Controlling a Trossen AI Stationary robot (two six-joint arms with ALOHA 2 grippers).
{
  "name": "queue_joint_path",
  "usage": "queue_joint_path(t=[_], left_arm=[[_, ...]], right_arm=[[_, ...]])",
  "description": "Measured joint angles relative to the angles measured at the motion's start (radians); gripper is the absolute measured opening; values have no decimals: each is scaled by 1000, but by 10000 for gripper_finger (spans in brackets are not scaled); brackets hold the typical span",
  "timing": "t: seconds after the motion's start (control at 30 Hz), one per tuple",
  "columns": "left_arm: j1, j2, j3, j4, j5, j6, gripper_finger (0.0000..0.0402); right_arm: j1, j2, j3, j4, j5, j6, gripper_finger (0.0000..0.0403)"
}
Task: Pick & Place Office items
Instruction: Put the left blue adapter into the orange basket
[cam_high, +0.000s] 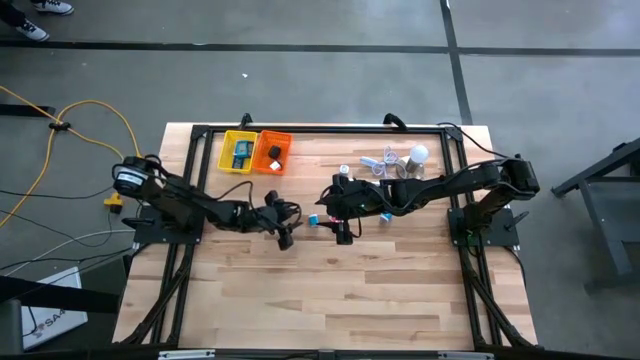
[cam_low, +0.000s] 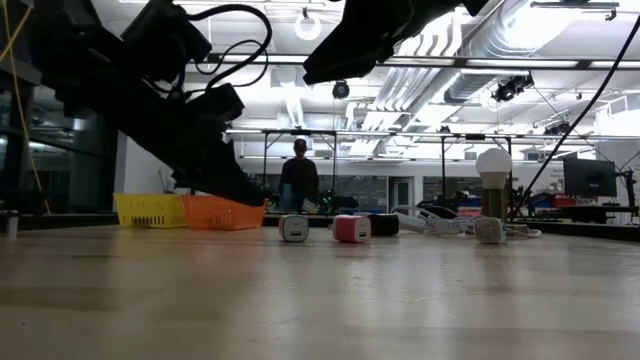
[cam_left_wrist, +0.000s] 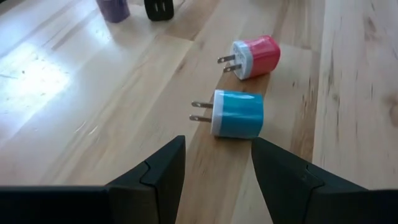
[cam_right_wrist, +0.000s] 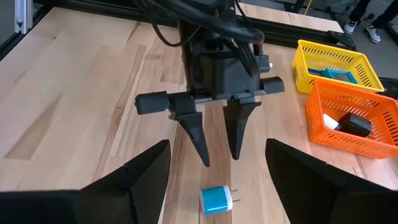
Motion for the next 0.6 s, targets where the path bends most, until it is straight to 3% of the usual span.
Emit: queue_joint_path(t=[0.6], left_arm=[[0,13,-11,31,15,8,184]], right_arm=[[0,0,0,0,0,0,251]])
